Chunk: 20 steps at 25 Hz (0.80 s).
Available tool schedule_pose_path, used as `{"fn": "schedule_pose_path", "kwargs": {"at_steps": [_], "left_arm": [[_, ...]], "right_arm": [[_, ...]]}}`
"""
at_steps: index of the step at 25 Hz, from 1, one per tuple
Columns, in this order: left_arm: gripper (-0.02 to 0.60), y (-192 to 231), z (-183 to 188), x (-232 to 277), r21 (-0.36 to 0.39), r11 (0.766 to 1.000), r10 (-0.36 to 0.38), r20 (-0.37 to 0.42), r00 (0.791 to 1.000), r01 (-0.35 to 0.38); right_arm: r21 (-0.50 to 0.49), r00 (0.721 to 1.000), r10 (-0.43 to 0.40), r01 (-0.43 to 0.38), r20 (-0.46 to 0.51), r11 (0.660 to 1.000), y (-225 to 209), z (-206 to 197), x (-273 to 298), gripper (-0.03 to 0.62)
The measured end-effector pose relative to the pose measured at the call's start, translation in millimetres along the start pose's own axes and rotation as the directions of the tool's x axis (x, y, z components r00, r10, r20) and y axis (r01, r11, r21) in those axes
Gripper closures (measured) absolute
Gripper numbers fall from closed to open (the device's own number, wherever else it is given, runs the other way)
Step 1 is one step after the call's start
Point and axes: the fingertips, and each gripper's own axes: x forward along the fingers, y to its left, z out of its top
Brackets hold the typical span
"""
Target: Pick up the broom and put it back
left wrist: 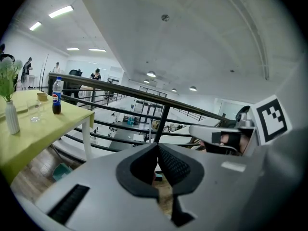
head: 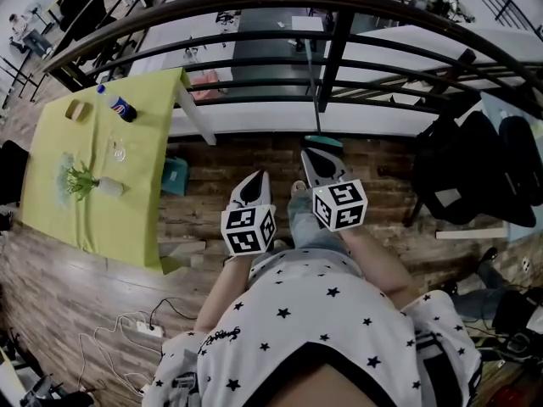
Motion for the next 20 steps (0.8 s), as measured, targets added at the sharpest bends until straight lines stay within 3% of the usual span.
{"fn": "schedule_pose_path", "kwargs": {"at_steps": [20], "left_arm": [[0.569,16.9,4.9,-2.7,-0.029,0.999,0.021,0.013,1.000,-0.021]], "right_arm": [[0.019,1.000,0.005,-0.005,0.030,1.000,6.7,8.3,4.2,0.602]]}}
